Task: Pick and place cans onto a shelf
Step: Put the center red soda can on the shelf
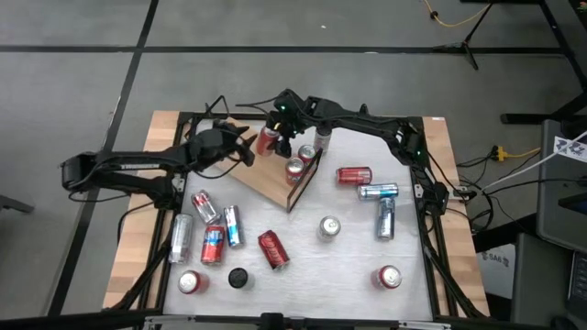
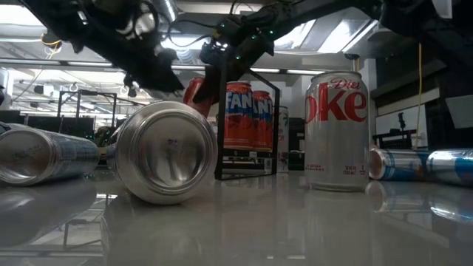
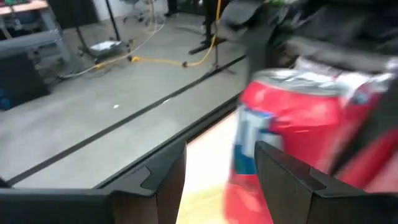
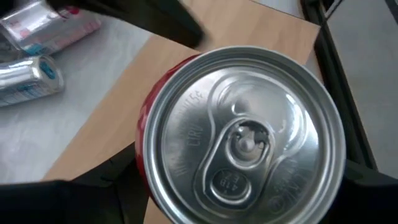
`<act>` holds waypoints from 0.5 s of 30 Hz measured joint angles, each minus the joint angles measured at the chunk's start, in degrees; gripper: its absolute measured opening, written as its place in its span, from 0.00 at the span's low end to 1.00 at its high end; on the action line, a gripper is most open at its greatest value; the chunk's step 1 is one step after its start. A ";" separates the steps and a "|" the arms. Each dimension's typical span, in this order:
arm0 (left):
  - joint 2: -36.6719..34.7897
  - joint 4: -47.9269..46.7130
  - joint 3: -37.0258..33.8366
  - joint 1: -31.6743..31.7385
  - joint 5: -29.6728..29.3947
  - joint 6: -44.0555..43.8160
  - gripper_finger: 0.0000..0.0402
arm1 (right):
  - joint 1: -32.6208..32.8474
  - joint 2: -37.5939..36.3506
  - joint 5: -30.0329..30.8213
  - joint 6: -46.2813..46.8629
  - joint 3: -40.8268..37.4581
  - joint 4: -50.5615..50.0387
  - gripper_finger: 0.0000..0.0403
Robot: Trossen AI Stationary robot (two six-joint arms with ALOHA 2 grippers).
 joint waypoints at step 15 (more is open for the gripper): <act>9.82 0.91 0.00 5.37 5.23 -0.04 0.45 | 3.08 0.18 6.14 0.07 0.00 0.00 0.72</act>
